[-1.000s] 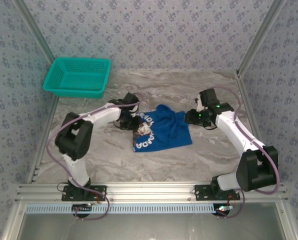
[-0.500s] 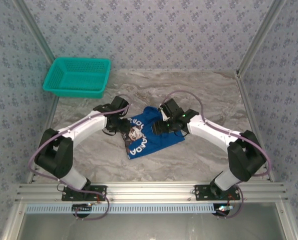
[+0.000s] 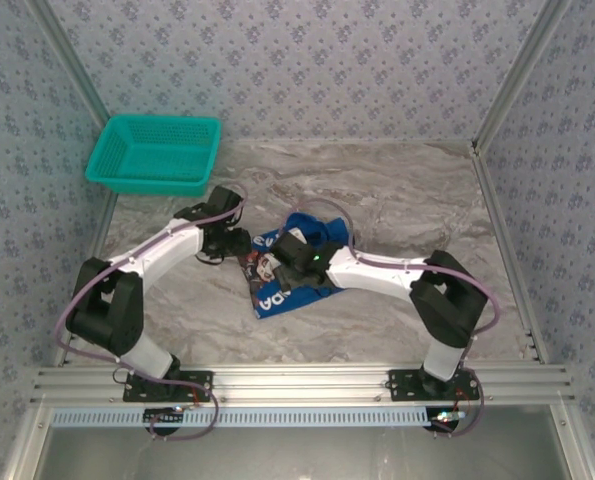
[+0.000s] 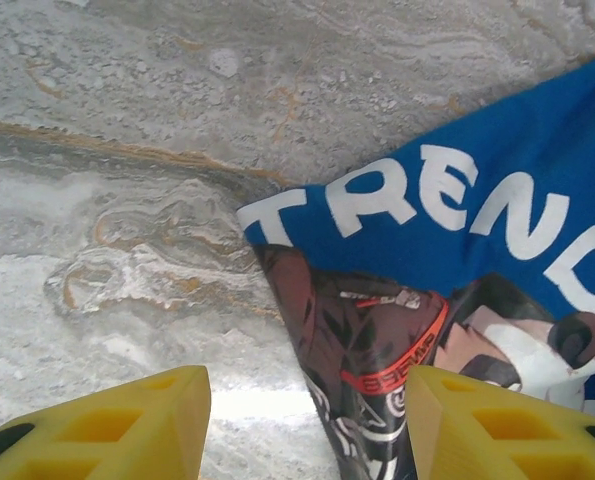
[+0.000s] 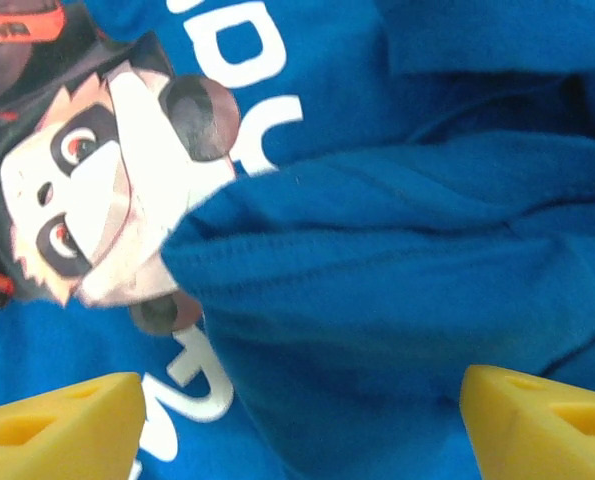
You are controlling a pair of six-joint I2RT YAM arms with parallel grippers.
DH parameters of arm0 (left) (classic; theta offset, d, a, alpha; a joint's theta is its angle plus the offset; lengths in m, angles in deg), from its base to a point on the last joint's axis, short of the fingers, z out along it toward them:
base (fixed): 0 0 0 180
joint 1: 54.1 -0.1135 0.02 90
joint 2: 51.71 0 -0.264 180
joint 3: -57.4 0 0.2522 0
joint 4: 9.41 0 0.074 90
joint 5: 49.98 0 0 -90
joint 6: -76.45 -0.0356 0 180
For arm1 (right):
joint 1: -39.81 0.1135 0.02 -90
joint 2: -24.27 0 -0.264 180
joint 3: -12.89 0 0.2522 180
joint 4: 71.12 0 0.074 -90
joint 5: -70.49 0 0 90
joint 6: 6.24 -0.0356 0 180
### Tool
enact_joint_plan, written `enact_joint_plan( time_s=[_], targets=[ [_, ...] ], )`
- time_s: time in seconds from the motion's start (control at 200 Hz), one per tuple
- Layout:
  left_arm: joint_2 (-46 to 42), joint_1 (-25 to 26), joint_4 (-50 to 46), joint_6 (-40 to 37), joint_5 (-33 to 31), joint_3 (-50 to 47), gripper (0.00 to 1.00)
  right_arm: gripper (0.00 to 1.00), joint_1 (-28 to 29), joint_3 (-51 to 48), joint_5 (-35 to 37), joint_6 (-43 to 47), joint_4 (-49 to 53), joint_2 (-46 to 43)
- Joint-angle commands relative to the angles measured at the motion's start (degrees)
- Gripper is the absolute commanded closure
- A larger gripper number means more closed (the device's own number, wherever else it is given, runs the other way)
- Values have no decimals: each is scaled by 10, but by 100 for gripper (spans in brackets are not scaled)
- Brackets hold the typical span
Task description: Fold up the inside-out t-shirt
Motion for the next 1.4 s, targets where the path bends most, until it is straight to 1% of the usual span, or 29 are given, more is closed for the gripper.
enact_joint_plan(
  time_s=[0.0, 0.05, 0.08, 0.12, 0.28, 0.305, 0.385, 0.465, 0.72, 0.809, 0.879, 1.004, 1.119, 1.179, 1.224, 1.239, 1.294, 1.324, 1.369, 1.394],
  targets=[
    [16, 0, 24, 12, 41, 6, 46, 27, 0, 31, 63, 12, 4, 29],
    [21, 0, 29, 13, 51, 13, 46, 35, -2, 32, 79, 11, 9, 36],
    [23, 1, 31, 15, 57, 16, 46, 38, -4, 33, 87, 10, 14, 36],
    [27, 2, 31, 14, 63, 21, 46, 44, -7, 31, 97, 9, 21, 31],
    [37, 21, 52, 14, 84, 27, 46, 75, -31, 7, 110, -6, 44, -21],
    [40, 24, 58, 15, 87, 27, 46, 79, -36, -16, 110, -11, 49, -32],
    [55, 37, 71, 13, 101, 28, 46, 88, -53, -44, 93, -26, 54, -71],
    [73, 46, 82, 10, 105, 28, 46, 91, -79, -71, 62, -49, 56, -106],
    [124, 51, 88, -6, 76, 17, 47, 90, -172, -167, -46, -107, 35, -181],
    [133, 52, 91, -10, 76, 14, 47, 85, -192, -199, -65, -133, 31, -199],
    [138, 54, 92, -14, 78, 14, 47, 76, -212, -225, -73, -151, 28, -206],
    [141, 56, 90, -22, 79, 17, 47, 66, -264, -259, -106, -172, 28, -207],
    [143, 60, 85, -27, 83, 26, 47, 61, -298, -251, -95, -149, 50, -237],
    [140, 63, 83, -30, 84, 29, 47, 58, -303, -242, -81, -135, 59, -263],
    [138, 64, 80, -31, 84, 32, 47, 57, -302, -237, -83, -124, 46, -281],
    [138, 65, 79, -31, 83, 33, 47, 56, -301, -236, -86, -103, 38, -287],
    [134, 64, 78, -32, 84, 32, 46, 52, -294, -235, -111, -71, -11, -301],
    [132, 64, 78, -33, 84, 32, 46, 49, -292, -234, -140, -54, -44, -300],
    [128, 66, 80, -33, 84, 30, 46, 46, -292, -223, -188, -31, -86, -282],
    [126, 65, 80, -33, 84, 29, 46, 45, -289, -211, -201, -20, -99, -265]
  ],
)
